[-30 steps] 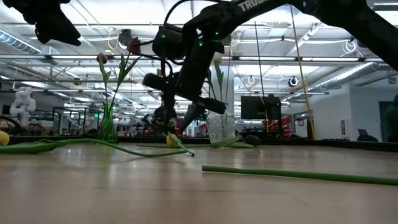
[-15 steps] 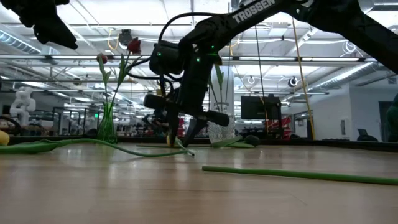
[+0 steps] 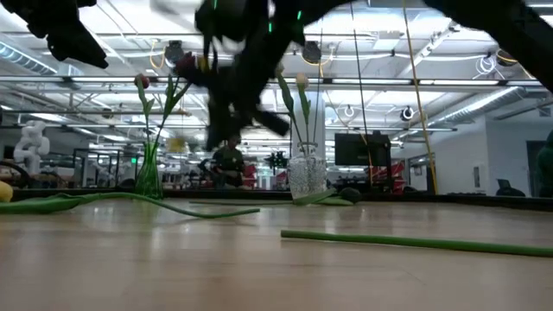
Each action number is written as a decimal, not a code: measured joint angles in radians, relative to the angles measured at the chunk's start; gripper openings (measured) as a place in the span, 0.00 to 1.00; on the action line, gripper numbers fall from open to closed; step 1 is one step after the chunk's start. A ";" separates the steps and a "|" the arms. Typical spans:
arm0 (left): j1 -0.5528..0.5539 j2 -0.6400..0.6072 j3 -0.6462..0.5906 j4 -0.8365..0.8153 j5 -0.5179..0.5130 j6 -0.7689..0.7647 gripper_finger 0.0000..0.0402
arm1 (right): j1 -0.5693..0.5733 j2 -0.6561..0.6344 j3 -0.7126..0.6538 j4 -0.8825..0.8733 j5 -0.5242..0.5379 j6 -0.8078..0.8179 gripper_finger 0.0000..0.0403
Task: Sort flowers into vase by color
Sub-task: Put the top yellow tulip into the transparent vase
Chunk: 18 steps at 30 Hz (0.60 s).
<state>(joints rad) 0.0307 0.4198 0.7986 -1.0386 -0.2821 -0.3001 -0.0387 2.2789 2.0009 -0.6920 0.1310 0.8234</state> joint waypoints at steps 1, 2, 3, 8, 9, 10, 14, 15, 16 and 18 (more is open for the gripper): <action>0.000 0.000 0.000 0.000 0.000 0.000 0.41 | 0.007 -0.027 0.003 0.017 0.016 -0.023 0.01; 0.000 0.000 0.000 0.000 0.000 -0.001 0.41 | 0.013 -0.050 0.003 0.032 0.031 -0.048 0.01; 0.000 0.000 0.000 0.000 0.000 -0.001 0.41 | 0.020 -0.079 0.003 0.053 0.052 -0.070 0.01; 0.000 0.000 0.000 0.002 -0.001 -0.006 0.41 | 0.080 -0.227 0.003 -0.011 0.262 -0.170 0.01; 0.000 0.000 0.000 0.002 -0.002 -0.006 0.41 | 0.092 -0.253 0.003 -0.045 0.310 -0.185 0.01; 0.000 0.000 0.000 0.003 -0.006 -0.006 0.41 | 0.102 -0.278 0.003 -0.071 0.354 -0.197 0.00; 0.000 0.000 0.000 0.004 -0.006 -0.006 0.41 | 0.129 -0.367 -0.033 -0.211 0.477 -0.200 0.00; 0.000 0.000 0.000 0.004 -0.006 -0.006 0.41 | 0.132 -0.393 -0.061 -0.226 0.495 -0.185 0.00; 0.000 0.000 0.000 0.005 -0.006 -0.006 0.41 | 0.136 -0.423 -0.105 -0.244 0.514 -0.164 0.00; 0.000 0.000 0.000 0.005 -0.006 -0.006 0.41 | 0.139 -0.489 -0.222 -0.232 0.528 -0.117 0.00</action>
<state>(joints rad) 0.0304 0.4194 0.7986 -1.0340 -0.2886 -0.3064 0.1005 1.7894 1.7788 -0.9242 0.6589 0.7068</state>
